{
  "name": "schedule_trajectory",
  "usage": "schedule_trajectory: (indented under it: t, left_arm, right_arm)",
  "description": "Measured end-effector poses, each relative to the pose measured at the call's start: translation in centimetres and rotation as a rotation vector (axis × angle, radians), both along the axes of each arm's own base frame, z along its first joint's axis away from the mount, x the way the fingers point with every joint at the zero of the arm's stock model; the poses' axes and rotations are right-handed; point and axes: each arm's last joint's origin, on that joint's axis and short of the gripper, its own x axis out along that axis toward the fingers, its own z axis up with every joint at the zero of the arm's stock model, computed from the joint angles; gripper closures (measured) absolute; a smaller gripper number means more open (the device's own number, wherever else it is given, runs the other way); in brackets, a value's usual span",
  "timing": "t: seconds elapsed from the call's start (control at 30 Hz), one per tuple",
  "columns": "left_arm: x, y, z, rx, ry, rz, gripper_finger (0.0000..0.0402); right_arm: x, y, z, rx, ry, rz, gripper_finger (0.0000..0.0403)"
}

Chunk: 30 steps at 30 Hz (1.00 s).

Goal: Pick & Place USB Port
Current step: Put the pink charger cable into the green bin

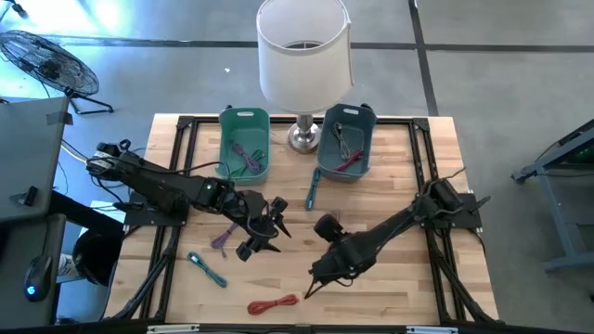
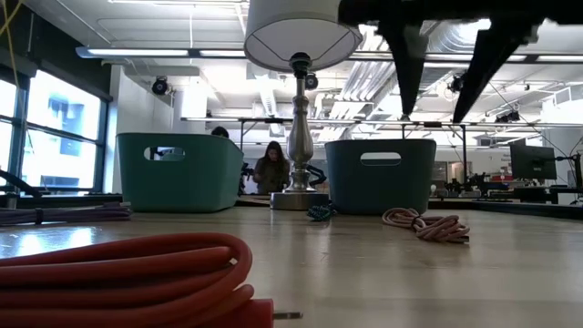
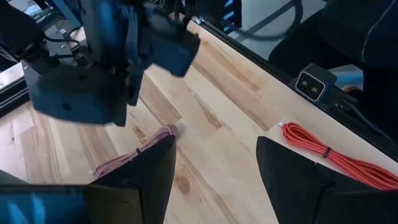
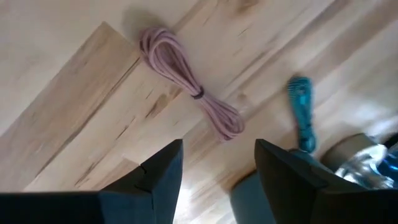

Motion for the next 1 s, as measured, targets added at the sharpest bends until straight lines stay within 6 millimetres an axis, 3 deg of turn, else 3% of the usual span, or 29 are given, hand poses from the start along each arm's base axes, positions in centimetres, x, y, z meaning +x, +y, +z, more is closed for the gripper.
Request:
schedule_trajectory:
  t: [0.2,0.73,1.0]
  left_arm:
    - [0.0,0.0,0.0,0.000,0.001,-0.001,0.0183]
    - [-0.1,-0.2,0.0,-0.002,0.003,-0.004,0.0183]
    - [-0.1,-0.2,0.0,-0.005,0.005,-0.002,0.0183]
  right_arm:
    - [0.9,-0.3,-1.2,0.047,0.051,0.018,0.0222]
    - [2.3,-0.9,-1.7,0.224,0.055,0.064,0.0225]
    - [2.9,-1.4,-4.0,0.198,0.135,0.040,0.0228]
